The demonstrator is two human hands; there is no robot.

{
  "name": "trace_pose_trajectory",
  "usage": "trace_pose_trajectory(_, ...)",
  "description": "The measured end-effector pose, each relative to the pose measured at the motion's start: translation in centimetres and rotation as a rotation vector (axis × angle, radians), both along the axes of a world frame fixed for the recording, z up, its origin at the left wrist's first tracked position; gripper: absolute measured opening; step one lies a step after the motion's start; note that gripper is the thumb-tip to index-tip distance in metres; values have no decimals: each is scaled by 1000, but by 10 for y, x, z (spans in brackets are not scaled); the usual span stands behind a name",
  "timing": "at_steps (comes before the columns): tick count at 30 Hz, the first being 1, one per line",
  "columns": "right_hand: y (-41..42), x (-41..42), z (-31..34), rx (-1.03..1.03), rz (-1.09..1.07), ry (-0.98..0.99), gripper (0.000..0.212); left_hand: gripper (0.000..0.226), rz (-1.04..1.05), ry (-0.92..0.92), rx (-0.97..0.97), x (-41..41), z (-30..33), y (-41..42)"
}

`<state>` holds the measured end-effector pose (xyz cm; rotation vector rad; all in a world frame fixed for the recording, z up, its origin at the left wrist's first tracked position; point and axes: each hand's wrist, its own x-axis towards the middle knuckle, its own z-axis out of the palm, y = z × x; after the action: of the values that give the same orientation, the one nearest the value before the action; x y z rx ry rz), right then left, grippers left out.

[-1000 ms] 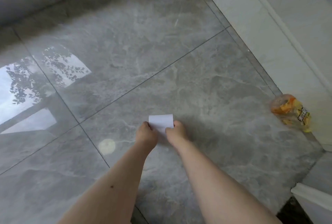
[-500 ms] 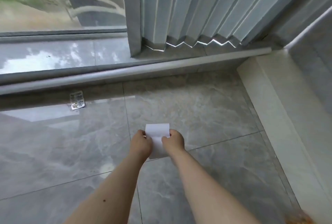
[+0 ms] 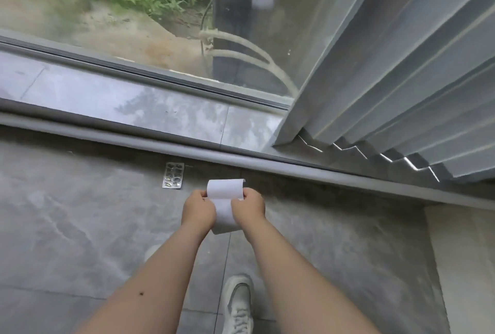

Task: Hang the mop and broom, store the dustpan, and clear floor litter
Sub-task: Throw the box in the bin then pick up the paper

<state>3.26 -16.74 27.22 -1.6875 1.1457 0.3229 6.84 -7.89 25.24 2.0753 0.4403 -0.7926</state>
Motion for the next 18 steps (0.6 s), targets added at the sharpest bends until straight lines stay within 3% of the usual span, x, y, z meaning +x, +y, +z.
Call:
trace_pose_trajectory(11,3,96,-78,13,253,94,24,40,195,59,129,89,-77,30)
trace_pose_trajectory(18,28,134,-164,23,247,119,26,40,61,88,271,142,-165,51)
